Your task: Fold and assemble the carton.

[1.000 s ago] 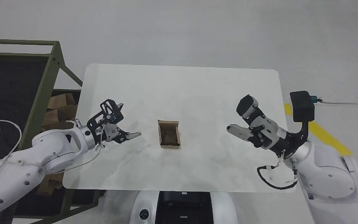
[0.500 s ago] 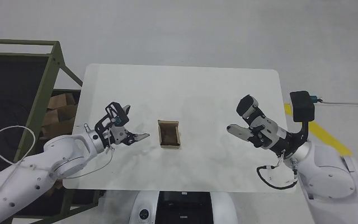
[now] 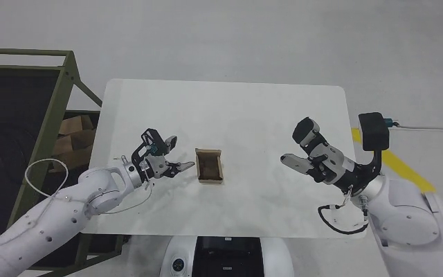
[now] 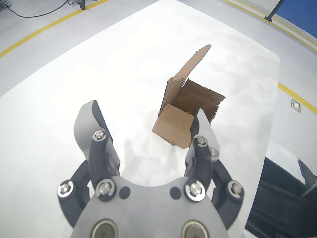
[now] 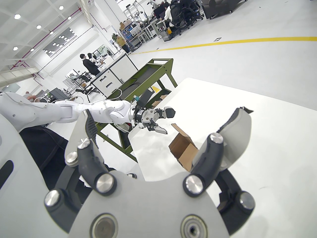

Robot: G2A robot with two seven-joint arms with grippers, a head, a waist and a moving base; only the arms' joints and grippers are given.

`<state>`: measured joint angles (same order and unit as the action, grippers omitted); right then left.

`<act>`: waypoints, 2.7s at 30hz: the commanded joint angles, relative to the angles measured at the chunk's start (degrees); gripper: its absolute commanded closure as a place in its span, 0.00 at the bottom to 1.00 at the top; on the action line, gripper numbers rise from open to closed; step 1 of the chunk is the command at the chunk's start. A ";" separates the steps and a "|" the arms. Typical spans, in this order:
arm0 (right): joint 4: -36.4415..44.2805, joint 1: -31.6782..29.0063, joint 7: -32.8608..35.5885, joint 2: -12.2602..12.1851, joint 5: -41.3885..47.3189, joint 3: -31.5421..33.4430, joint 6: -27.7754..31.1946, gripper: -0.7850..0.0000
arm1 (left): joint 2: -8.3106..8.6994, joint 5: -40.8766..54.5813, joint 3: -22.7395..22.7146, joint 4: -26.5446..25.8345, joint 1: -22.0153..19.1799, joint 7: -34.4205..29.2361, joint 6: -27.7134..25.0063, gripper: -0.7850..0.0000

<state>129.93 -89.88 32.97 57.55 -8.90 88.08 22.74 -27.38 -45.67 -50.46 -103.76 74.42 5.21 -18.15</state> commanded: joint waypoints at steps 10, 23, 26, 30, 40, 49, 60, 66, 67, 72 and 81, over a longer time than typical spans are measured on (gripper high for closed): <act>0.00 0.00 0.00 0.00 0.00 0.00 0.00 0.00 | -6.98 -1.67 6.93 9.92 -9.48 3.09 -8.51 0.36; 0.00 0.00 0.00 0.00 0.00 0.00 0.00 0.00 | -11.72 -5.44 9.26 16.54 -15.11 3.96 -14.21 0.52; 0.00 0.00 0.00 0.00 0.00 0.00 0.00 0.00 | -12.36 -6.13 9.14 16.91 -15.57 4.04 -14.64 0.52; 0.00 0.00 0.00 0.00 0.00 0.00 0.00 0.00 | -13.06 -6.99 8.71 17.26 -16.13 4.00 -15.31 0.51; 0.00 0.00 0.00 0.00 0.00 0.00 0.00 0.00 | -14.13 -8.67 7.06 17.58 -16.00 3.54 -17.07 0.04; -0.22 2.27 3.09 -0.04 -3.96 -2.42 -2.68 0.00 | -12.99 -10.05 2.18 15.85 -11.83 4.85 -19.15 0.00; -4.89 11.87 10.30 0.60 -19.09 -16.40 -6.55 0.00 | -9.58 -11.82 -9.08 11.91 -2.27 4.68 -19.93 0.00; -11.67 16.89 5.79 2.22 -23.91 -26.21 -8.68 0.00 | -8.93 -9.41 -12.56 10.08 1.83 0.99 -18.50 0.00; -12.30 17.61 5.86 2.44 -24.61 -27.31 -9.33 0.00 | -8.96 -8.77 -12.68 9.80 2.31 0.29 -18.33 0.00; -12.30 17.61 5.86 2.44 -24.61 -27.31 -9.33 0.00 | -9.06 -7.90 -12.74 9.15 2.61 -3.57 -19.17 0.00; -13.41 17.59 6.73 2.54 -27.27 -28.53 -10.66 0.00 | -9.34 -7.89 -12.51 8.81 2.78 -3.89 -17.88 0.00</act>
<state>117.10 -72.37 39.18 60.03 -34.57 60.18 12.91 -36.58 -53.52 -63.12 -94.74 77.14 1.50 -36.66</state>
